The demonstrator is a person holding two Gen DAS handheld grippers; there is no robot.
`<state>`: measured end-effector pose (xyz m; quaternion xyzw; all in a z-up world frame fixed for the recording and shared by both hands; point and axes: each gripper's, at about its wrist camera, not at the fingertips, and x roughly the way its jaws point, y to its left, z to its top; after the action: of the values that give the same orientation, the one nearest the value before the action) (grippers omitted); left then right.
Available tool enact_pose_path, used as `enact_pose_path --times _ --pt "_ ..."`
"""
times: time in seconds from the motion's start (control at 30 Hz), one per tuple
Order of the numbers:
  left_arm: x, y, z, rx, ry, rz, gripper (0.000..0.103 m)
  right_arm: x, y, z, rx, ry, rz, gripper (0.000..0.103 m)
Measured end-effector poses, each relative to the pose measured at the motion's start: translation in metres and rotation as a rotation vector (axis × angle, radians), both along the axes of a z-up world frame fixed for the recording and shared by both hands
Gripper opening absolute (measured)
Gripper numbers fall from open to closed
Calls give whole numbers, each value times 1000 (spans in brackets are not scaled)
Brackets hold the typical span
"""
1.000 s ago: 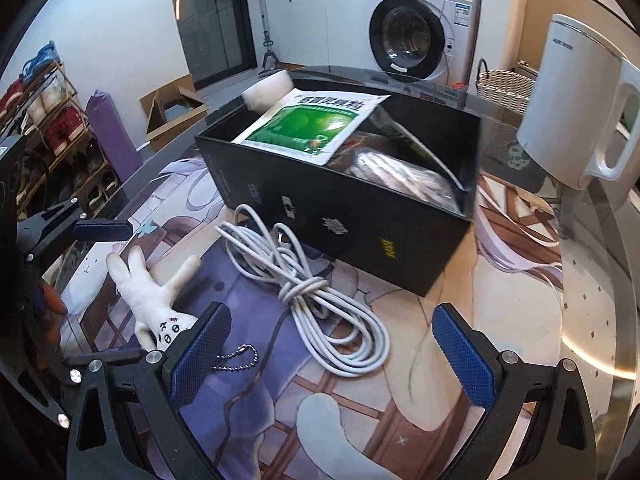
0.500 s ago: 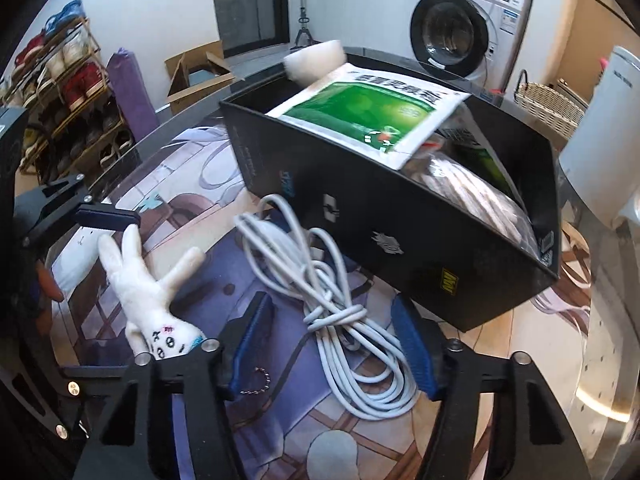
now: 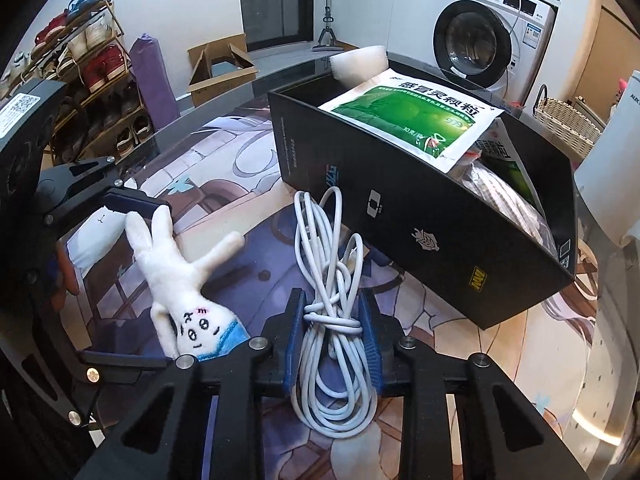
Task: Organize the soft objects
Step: 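Close the right gripper on the cable while the left gripper grasps the white plush doll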
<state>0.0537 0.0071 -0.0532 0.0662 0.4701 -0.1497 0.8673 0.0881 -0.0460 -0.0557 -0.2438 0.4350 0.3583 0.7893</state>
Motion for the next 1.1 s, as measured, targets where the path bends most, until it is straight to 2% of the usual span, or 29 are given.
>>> enact_pose_path --times 0.37,0.7,0.93,1.1 --pt "-1 0 -1 7 -5 -9 103 -12 -27 4 1 5 -17 27" --pt "-12 -17 2 14 16 -115 103 -21 -62 5 19 15 -56 27" --pt "-16 -24 7 18 14 -152 103 -25 -75 7 22 18 -73 27" --pt "-12 -11 15 15 -30 -91 103 -26 -81 8 23 17 -78 27"
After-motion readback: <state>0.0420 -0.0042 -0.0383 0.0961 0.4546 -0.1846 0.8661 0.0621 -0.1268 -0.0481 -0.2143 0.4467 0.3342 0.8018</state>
